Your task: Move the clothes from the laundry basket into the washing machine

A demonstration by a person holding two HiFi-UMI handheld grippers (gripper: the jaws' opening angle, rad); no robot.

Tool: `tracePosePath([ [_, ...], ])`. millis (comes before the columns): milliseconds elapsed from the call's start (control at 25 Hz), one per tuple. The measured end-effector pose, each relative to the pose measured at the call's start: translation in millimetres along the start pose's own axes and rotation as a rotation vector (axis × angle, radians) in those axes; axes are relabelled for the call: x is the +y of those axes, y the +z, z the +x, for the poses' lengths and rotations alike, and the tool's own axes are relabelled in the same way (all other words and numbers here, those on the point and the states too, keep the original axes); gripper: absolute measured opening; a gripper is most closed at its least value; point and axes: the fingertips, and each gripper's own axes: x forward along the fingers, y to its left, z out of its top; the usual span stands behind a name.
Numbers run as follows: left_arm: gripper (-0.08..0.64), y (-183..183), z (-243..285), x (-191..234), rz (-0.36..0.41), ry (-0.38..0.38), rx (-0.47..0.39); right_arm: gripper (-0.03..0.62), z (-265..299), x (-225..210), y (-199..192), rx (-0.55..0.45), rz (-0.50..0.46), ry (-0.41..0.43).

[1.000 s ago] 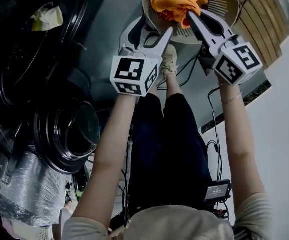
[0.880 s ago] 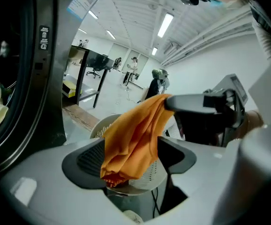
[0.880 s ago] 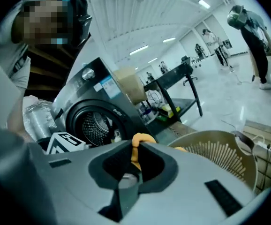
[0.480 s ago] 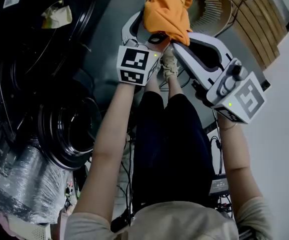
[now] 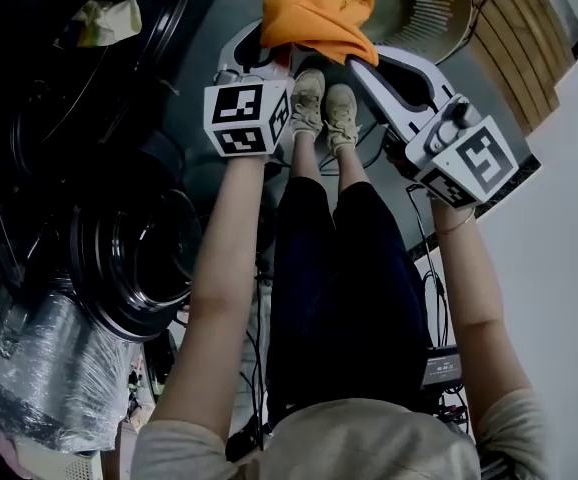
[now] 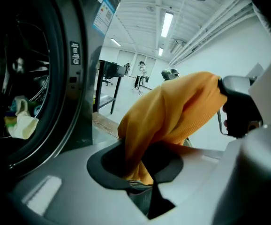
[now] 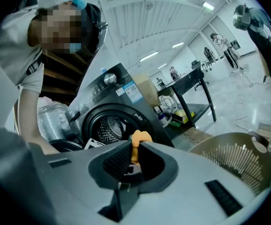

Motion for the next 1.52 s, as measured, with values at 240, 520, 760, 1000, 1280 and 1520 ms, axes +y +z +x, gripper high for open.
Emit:
tracePosePath([
  [240, 0.087, 29.5, -30.2, 38.3, -0.02, 0.042, -0.091, 0.041, 27.2, -19.2, -19.2, 0.025, 0.069, -0.037],
  [520, 0.086, 90.0, -80.3, 96.1, 0.007, 0.182, -0.258, 0.078, 80.2, -3.5, -19.8, 0.056, 0.056, 0.017],
  [760, 0.086, 114.5, -133.0, 153.7, 0.008, 0.394, -0.354, 0.064, 95.7, 6.9, -38.6, 0.105, 0.088, 0.036],
  [1000, 0.086, 86.9, -147.7, 203.7, -0.024, 0.622, -0.306, 0.054, 95.2, -3.2, -68.7, 0.172, 0.117, 0.011],
  [1280, 0.087, 60.1, -145.2, 253.2, -0.032, 0.813, -0.243, 0.054, 112.0, -15.2, -89.8, 0.241, 0.105, -0.018],
  [1520, 0.087, 45.8, -122.3, 288.5, 0.027, 0.858, -0.143, 0.052, 121.8, -15.7, -100.2, 0.266, 0.088, -0.008],
])
